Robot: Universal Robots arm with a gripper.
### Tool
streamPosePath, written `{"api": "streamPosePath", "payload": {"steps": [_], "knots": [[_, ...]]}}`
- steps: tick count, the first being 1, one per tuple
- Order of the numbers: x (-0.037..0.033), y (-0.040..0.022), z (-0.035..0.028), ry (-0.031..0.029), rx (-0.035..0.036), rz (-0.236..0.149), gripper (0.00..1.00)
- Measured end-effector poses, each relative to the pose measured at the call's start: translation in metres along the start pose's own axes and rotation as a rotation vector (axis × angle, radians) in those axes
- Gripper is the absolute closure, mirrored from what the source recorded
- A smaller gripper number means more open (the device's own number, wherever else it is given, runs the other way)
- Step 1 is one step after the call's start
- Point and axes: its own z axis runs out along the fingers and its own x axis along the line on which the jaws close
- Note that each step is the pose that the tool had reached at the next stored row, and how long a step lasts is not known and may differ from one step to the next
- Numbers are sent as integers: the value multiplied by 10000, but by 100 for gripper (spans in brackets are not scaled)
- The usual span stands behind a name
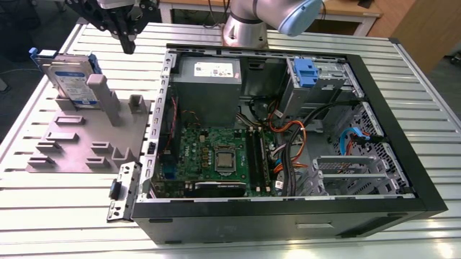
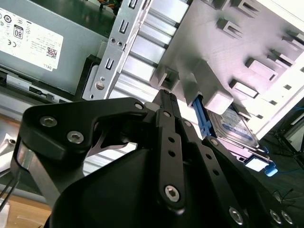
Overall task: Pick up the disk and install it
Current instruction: 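Reach for the disk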
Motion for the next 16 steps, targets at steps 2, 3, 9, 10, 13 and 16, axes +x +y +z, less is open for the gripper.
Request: {"api": "streamPosePath", "payload": {"steps": [2,3,9,10,13,16], "knots": [[10,1,4,62,4,5,89],[23,1,7,77,5,6,89],[260,15,36,84,5,4,89],[291,24,39,85,6,5,89],[337,75,47,92,6,4,89],[347,91,54,97,4,-115,89]]}}
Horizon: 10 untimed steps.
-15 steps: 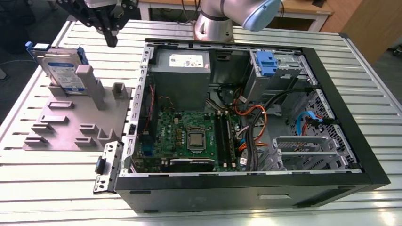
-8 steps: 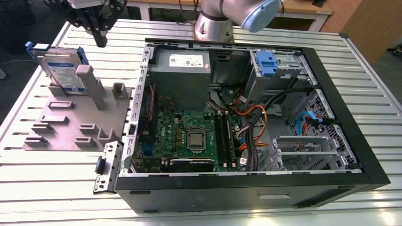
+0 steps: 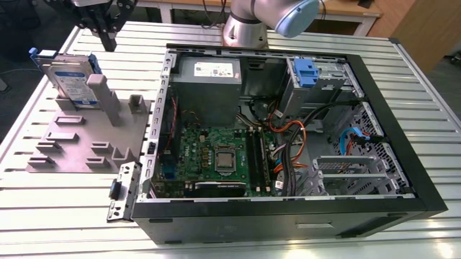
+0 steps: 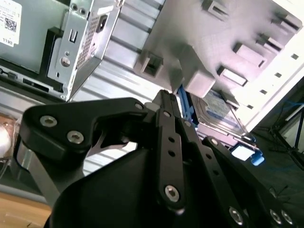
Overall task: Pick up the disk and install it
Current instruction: 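Reach for the disk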
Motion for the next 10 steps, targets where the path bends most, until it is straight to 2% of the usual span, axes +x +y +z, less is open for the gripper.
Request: {"api": "streamPosePath", "payload": {"steps": [2,4,10], "knots": [[8,0,8,8,-5,-126,89],[53,-2,16,9,-8,-145,89],[321,-14,32,8,-9,-146,89]]}}
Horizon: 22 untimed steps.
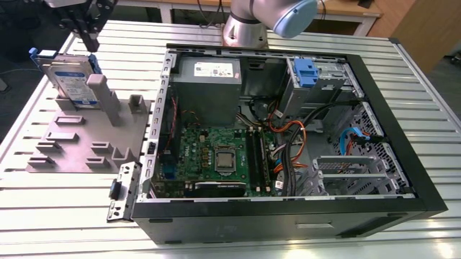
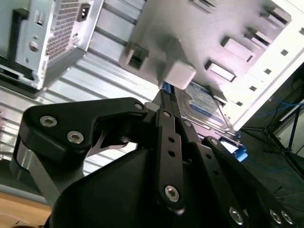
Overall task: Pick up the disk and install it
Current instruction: 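Reach for the disk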
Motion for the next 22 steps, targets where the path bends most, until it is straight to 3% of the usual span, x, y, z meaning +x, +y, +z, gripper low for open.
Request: {"api": "streamPosePath", "payload": {"steps": [7,14,22], "knots": [[307,8,22,-1,-1,1,89],[458,110,55,0,0,1,89],[773,144,89,0,-1,1,89]]}}
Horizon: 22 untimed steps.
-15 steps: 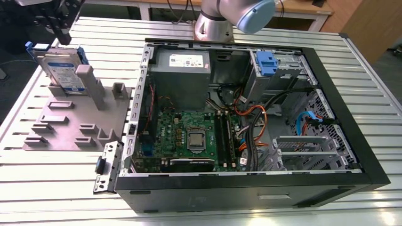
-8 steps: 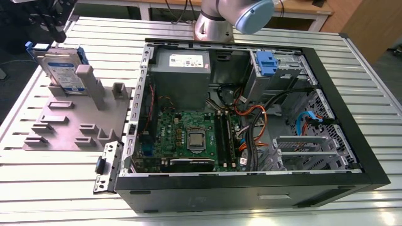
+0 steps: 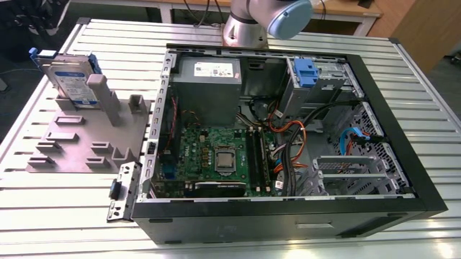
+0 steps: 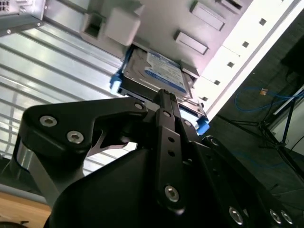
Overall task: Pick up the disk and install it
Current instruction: 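Reach for the disk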
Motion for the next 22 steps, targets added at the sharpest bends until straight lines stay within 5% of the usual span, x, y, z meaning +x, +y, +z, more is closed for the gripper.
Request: {"api": "streamPosePath", "payload": {"steps": [6,22], "knots": [[178,6,34,0,0,0,89],[316,95,107,-1,-1,-1,89]]}}
